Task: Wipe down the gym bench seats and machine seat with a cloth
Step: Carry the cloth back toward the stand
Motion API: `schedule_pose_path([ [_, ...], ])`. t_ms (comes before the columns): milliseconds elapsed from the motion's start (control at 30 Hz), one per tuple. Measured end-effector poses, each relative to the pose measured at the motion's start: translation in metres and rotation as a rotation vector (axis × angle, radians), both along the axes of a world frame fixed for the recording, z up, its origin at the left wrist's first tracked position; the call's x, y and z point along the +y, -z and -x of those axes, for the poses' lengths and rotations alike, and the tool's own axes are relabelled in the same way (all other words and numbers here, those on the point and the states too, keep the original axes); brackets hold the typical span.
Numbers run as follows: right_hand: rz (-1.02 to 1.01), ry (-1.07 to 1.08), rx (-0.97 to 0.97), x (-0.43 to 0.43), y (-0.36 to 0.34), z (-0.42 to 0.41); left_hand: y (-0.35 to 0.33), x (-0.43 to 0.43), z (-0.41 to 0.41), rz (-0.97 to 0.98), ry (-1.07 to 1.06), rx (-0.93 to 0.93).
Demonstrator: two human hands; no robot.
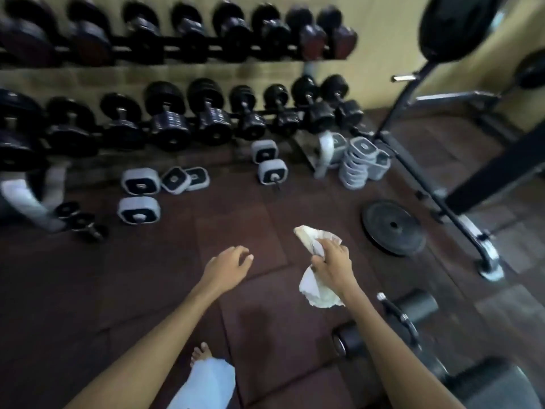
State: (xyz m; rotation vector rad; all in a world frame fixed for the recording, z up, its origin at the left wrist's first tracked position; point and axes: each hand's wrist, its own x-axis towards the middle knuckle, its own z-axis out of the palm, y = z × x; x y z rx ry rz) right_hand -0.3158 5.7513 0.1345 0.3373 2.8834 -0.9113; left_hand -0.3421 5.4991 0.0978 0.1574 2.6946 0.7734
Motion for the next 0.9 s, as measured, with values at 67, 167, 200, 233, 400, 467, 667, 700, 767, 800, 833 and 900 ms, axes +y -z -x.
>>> schedule_pose_path([
  [67,0.006,-0.153,-0.004,-0.065,-0.006,0.055,-0.006,-0.064,0.024,0.023,-0.108,0.001],
  [167,-0.002,-0.369,-0.01,-0.162,-0.01,0.12,-0.015,-0.152,0.042,0.025,-0.275,-0.02],
  [200,-0.008,-0.424,-0.013,-0.193,-0.011,0.137,-0.018,-0.178,0.045,0.022,-0.337,-0.023],
  [233,-0.014,-0.491,-0.02,-0.23,-0.013,0.155,-0.02,-0.209,0.047,0.019,-0.415,-0.025],
  [400,-0.075,-0.869,-0.056,-0.393,-0.016,0.22,-0.027,-0.332,0.041,-0.009,-0.781,-0.035],
  [467,-0.071,-0.99,-0.056,-0.452,-0.013,0.24,-0.024,-0.373,0.04,-0.028,-0.913,-0.046],
  [667,-0.064,-1.275,-0.047,-0.606,-0.002,0.3,-0.002,-0.474,0.06,-0.012,-1.239,0.027],
  [700,-0.05,-1.315,-0.045,-0.632,0.001,0.312,0.001,-0.492,0.067,-0.01,-1.288,0.037],
  [767,-0.032,-1.394,-0.057,-0.682,0.005,0.336,0.005,-0.521,0.083,-0.023,-1.383,0.047],
  [800,-0.025,-1.418,-0.061,-0.706,0.006,0.347,0.006,-0.534,0.089,-0.021,-1.416,0.044],
  [833,-0.02,-1.437,-0.068,-0.727,0.008,0.356,0.007,-0.545,0.095,-0.016,-1.441,0.03],
  [900,-0.035,-1.519,-0.072,-0.768,0.009,0.374,0.009,-0.569,0.106,-0.014,-1.502,0.01],
])
